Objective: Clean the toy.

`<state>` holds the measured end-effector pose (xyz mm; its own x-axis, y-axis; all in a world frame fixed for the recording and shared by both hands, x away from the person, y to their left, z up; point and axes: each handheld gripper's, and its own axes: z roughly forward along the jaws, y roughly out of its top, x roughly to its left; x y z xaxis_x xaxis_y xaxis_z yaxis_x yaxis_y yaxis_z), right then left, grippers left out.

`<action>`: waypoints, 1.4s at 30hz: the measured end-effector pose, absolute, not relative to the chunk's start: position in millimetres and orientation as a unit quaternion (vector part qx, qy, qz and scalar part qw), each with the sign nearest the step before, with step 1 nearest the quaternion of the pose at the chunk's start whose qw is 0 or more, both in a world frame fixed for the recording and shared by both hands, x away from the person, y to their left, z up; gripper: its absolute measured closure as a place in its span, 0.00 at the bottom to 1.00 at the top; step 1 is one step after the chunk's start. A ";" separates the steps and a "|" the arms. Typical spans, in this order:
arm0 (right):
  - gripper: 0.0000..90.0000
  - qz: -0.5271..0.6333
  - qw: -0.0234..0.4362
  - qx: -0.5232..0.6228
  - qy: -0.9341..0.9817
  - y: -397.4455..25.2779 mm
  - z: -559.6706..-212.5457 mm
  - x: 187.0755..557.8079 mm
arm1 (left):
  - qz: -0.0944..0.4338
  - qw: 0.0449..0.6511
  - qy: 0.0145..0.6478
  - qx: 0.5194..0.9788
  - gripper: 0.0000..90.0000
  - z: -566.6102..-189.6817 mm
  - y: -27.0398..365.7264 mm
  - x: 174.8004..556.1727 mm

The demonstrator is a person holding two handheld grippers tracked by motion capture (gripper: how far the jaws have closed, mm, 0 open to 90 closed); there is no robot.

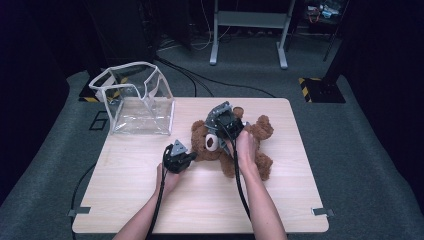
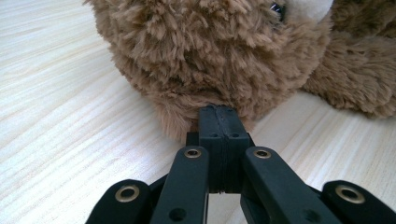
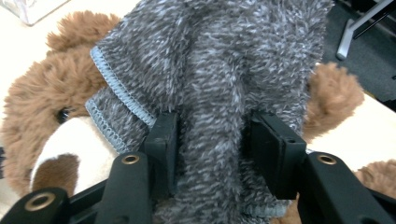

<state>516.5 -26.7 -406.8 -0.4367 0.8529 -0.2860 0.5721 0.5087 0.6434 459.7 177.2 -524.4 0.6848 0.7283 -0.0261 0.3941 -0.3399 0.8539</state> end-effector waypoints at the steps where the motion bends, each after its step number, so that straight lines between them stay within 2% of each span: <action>1: 0.59 0.223 0.294 0.438 0.820 -26.8 -408.5 518.6 | 0.184 0.453 0.350 0.799 1.00 -524.6 176.6 459.9; 3: 0.74 0.223 0.274 0.442 0.824 -26.4 -415.5 524.6 | 0.184 0.452 0.350 0.799 1.00 -524.6 176.3 459.8; 4: 0.79 0.227 0.271 0.442 0.824 -27.1 -417.8 527.3 | 0.184 0.453 0.350 0.799 1.00 -524.6 176.4 459.8; 7: 0.84 0.222 0.280 0.446 0.821 -25.3 -417.4 529.7 | 0.184 0.454 0.352 0.798 1.00 -524.4 177.2 460.2; 11: 0.85 0.213 0.298 0.458 0.810 -29.6 -409.5 533.3 | 0.184 0.453 0.350 0.799 1.00 -524.5 176.6 459.9; 20: 0.85 0.244 0.320 0.504 0.764 -75.3 -384.8 534.3 | 0.182 0.451 0.349 0.801 1.00 -524.5 175.9 459.9; 25: 0.84 0.281 0.297 0.481 0.776 -56.8 -374.2 524.2 | 0.175 0.449 0.349 0.804 1.00 -524.2 175.9 459.6; 28: 0.84 0.270 0.270 0.459 0.802 -34.0 -384.8 526.0 | 0.179 0.447 0.347 0.804 1.00 -524.1 176.2 460.0; 30: 0.84 0.252 0.268 0.457 0.810 -26.4 -397.2 529.3 | 0.183 0.449 0.349 0.802 1.00 -524.7 175.4 460.0; 35: 0.85 0.240 0.268 0.488 0.795 -42.2 -410.5 538.5 | 0.181 0.448 0.351 0.802 1.00 -524.5 176.4 461.2; 42: 0.85 0.227 0.317 0.504 0.771 -76.9 -390.1 529.4 | 0.178 0.444 0.351 0.805 1.00 -524.4 176.1 461.9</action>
<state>529.4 -76.9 -390.1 -0.2910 0.9209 -0.2595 0.6326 0.3887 0.6699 461.9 176.1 -524.4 0.6906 0.7229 -0.0240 0.4063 -0.3603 0.8397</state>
